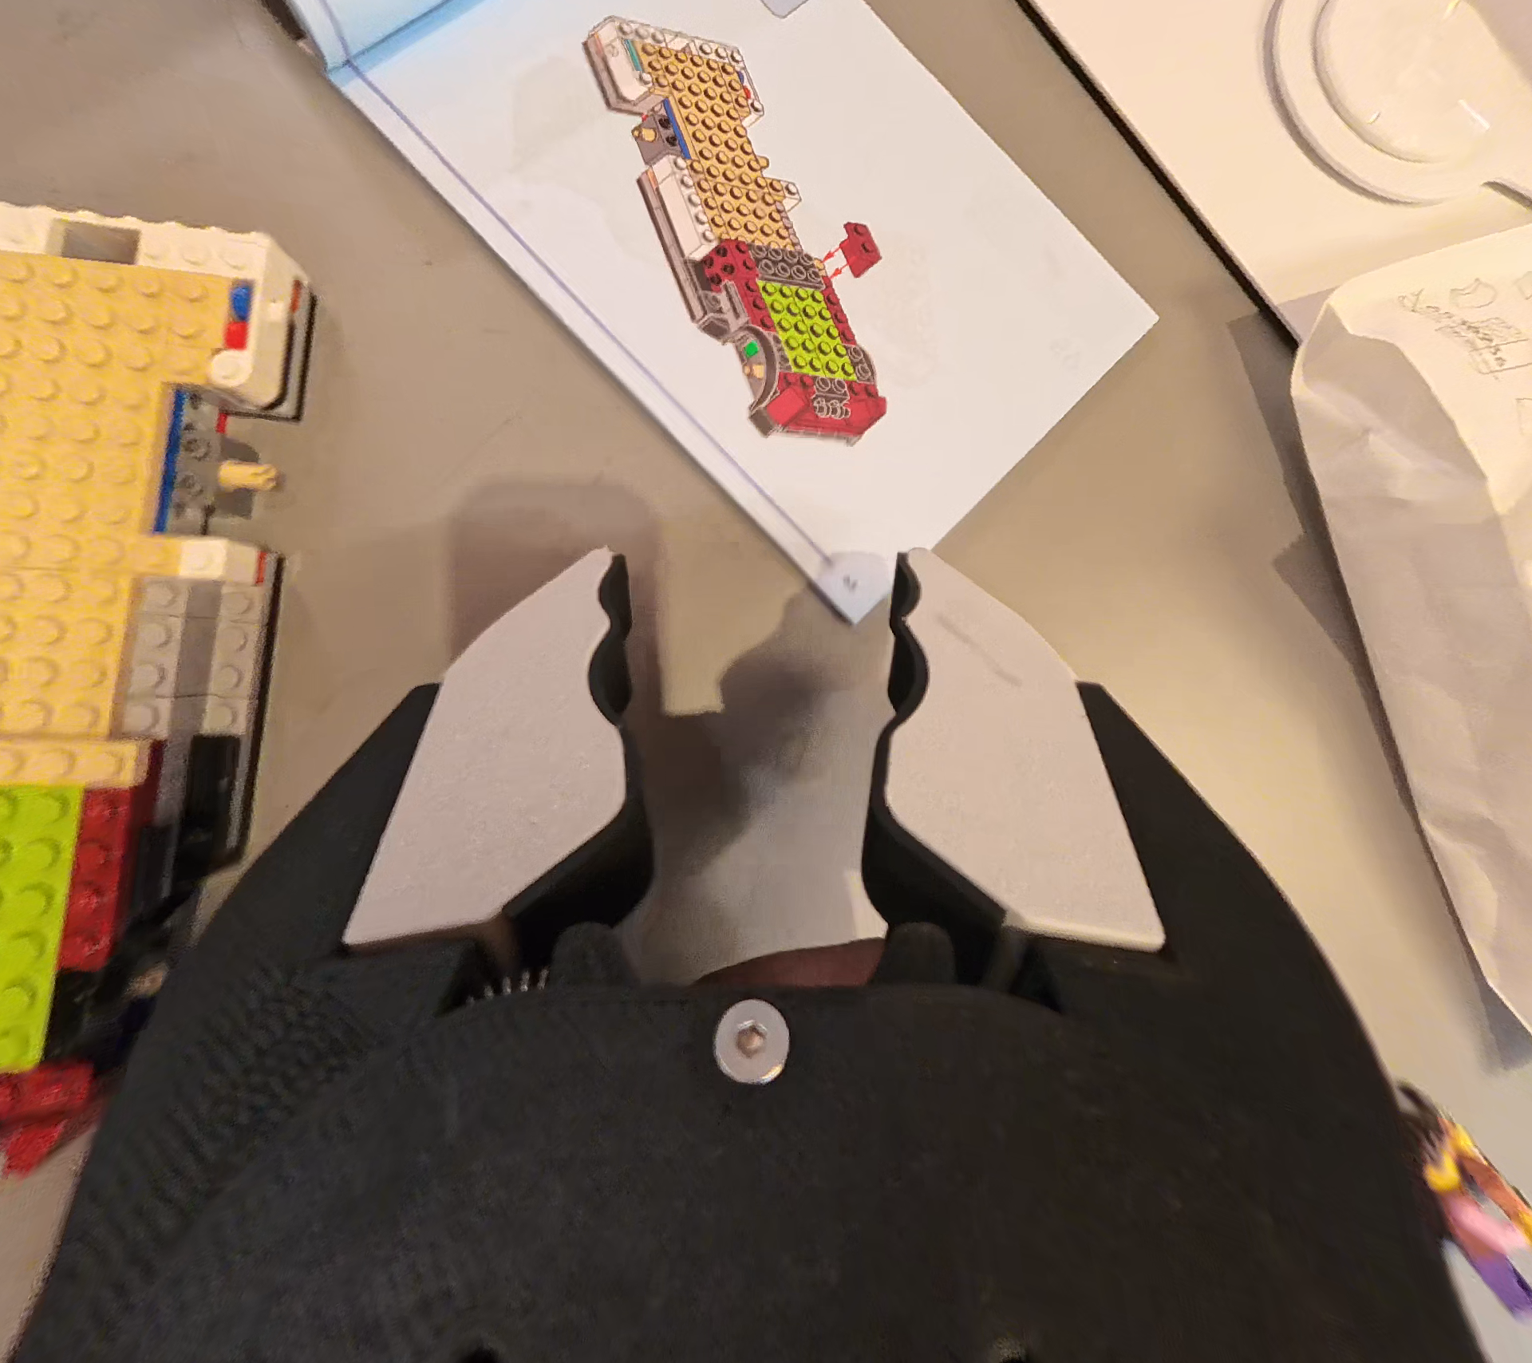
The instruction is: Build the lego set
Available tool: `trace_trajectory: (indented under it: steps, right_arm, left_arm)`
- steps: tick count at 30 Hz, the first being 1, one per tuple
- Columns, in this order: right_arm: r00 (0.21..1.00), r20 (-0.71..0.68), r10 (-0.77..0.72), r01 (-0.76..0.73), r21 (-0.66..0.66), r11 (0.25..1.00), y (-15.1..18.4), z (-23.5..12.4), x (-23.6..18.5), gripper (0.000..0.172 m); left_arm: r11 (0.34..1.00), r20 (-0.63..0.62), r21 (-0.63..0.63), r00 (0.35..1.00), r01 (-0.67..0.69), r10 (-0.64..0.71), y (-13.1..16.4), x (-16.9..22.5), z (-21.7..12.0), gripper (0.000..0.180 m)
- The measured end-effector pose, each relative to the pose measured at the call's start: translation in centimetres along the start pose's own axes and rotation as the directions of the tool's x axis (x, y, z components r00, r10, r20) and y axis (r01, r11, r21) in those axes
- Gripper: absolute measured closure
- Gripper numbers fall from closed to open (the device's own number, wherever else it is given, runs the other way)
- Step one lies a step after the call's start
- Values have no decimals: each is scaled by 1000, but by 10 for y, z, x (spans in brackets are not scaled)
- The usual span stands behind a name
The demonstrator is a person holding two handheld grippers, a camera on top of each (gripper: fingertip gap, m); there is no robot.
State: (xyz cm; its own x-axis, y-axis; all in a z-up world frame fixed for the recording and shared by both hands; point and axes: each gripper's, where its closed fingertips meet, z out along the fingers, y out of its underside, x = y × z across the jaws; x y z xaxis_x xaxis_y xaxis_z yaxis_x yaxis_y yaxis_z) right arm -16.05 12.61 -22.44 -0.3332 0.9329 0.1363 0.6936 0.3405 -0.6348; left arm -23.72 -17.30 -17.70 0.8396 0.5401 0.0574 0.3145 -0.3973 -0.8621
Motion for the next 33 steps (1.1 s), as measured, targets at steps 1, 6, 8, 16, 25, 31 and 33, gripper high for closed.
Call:
trace_trajectory:
  steps: [1, 6, 8, 16, 25, 31, 33]
  right_arm:
    - [1000, -7, -4, 4, -5, 1000, 4, -11, -2, 111]
    - [997, -72, -36, 36, 2, 999, 42, -103, -17, 111]
    - [997, -79, -18, 20, 28, 999, 64, -150, -21, 113]
    - [936, -318, 150, -176, -56, 983, 218, -326, 57, 120]
    - [945, -320, 63, -140, -225, 964, 293, -340, 155, 131]
    - [970, -230, -75, -18, -379, 925, 293, -308, 219, 136]
    - [972, -222, -82, -7, -373, 928, 292, -303, 227, 139]
  left_arm:
    - [1000, 11, 6, 1000, -4, 4, -2, 0, -4, 161]
    - [997, 71, 27, 995, -69, 67, -15, 15, -26, 160]
    - [994, 40, 49, 994, -103, 101, -21, 34, -26, 159]
    - [979, -164, 104, 968, -177, 192, -29, 119, 17, 149]
    - [967, -168, 92, 953, -240, 252, -48, 166, 49, 147]
    - [965, -157, 80, 953, -248, 258, -50, 175, 57, 147]
    - [963, -148, 72, 952, -261, 269, -49, 174, 57, 147]
